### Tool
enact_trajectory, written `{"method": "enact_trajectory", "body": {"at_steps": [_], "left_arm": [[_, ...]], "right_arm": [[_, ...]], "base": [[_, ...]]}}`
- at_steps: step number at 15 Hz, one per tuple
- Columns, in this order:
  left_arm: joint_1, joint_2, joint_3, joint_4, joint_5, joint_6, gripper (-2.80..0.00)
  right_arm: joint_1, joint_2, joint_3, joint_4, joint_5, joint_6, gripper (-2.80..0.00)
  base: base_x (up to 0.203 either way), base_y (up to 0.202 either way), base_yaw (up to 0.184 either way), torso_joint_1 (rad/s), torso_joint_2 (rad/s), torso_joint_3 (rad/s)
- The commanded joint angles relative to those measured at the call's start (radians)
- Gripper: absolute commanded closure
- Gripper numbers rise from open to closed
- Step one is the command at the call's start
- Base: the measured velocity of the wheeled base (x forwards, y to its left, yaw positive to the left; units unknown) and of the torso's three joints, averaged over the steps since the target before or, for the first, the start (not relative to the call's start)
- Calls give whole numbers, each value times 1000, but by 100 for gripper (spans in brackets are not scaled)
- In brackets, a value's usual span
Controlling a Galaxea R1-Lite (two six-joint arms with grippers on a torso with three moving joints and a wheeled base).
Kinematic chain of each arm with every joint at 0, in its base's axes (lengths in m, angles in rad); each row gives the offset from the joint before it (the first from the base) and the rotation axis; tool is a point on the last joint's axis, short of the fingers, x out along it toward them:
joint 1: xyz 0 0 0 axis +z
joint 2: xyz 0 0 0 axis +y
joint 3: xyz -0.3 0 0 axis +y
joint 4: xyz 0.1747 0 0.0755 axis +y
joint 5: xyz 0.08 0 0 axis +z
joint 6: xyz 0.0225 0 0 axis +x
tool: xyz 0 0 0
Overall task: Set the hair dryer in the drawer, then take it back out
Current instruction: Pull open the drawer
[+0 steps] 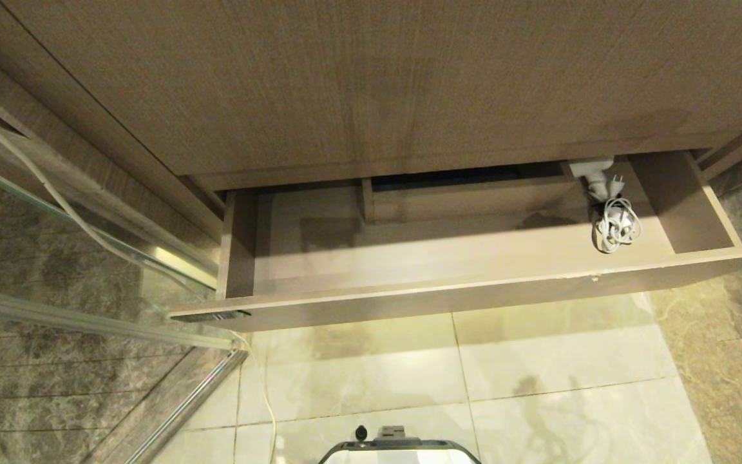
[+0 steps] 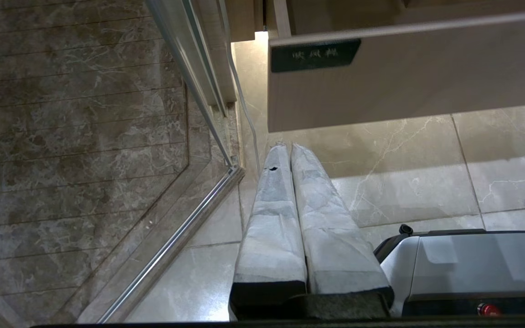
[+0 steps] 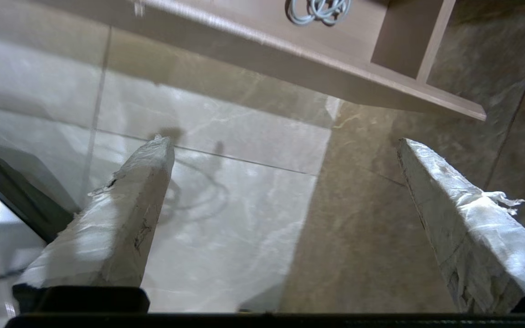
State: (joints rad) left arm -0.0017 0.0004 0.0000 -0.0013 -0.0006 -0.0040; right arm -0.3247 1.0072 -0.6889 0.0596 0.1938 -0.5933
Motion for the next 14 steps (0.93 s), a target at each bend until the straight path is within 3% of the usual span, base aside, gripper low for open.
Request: {"method": "enact_trajectory", "body": {"at_steps": [1,9,14], "left_arm": [[0,0,2,0,1,-1,0],[0,0,0,0,-1,-1,0],[0,0,1,0,-1,-1,0]], "right_arm": [[3,-6,-3,5,6,30,0],[19,11,-13,16,1,20,0],[18,162,-130,21,-34,24,0]], "base": [[0,0,0,0,0,0],[0,0,0,0,0,0],[0,0,0,0,0,0]]}}
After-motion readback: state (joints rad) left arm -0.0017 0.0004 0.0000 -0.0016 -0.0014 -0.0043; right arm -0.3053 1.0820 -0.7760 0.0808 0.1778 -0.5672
